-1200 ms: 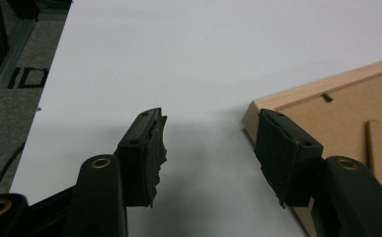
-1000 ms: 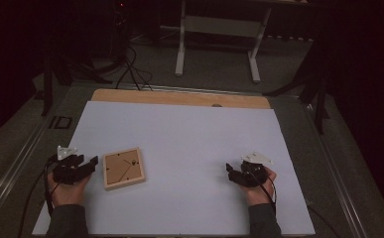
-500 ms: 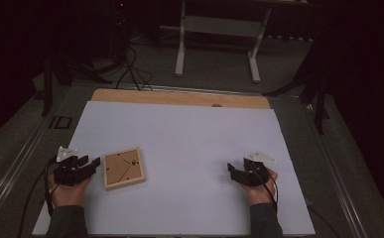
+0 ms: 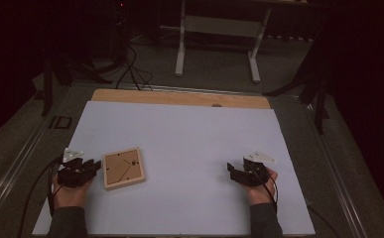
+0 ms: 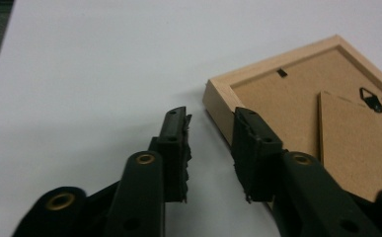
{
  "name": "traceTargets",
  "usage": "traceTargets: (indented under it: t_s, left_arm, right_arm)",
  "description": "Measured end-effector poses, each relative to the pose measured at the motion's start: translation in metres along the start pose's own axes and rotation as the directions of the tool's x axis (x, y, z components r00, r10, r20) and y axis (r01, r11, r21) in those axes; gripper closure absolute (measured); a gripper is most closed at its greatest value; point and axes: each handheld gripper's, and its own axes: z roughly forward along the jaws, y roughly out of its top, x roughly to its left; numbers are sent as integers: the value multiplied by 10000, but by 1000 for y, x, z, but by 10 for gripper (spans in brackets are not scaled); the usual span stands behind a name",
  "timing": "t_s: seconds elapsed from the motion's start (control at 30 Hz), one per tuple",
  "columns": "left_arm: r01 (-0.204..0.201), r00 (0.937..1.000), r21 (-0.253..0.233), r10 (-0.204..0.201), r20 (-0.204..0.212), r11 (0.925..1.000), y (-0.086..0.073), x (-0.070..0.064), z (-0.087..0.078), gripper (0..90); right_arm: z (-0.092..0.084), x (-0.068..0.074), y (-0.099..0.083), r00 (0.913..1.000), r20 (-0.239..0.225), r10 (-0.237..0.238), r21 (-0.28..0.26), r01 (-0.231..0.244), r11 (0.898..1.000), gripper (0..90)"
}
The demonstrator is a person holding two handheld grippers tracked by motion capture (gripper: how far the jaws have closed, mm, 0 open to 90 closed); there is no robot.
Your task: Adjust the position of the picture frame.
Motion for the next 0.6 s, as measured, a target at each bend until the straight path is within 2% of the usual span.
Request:
traceTargets:
  t_s: [0.17,0.2,0.37,0.5,0.6]
  left_arm:
    - [-225,9997,260,224,45,9994,0,-3,3,779]
    - [-228,9997,327,227,16,9992,-1,-3,3,817]
    - [-228,9997,611,221,106,9979,-2,-3,5,885]
    - [-322,9994,716,312,151,9969,-2,-6,6,894]
    - [-241,9994,784,222,257,9966,-3,-7,6,894]
  right_arm:
    - [0,1,0,10000,20,-96,35,96,9999,301]
    - [1,2,0,9999,11,-136,34,136,9999,300]
    - [0,3,0,9998,102,-184,15,184,9998,304]
    - [0,2,0,9998,112,-183,-35,183,9998,304]
    - [-1,2,0,9997,106,-204,-63,204,9998,304]
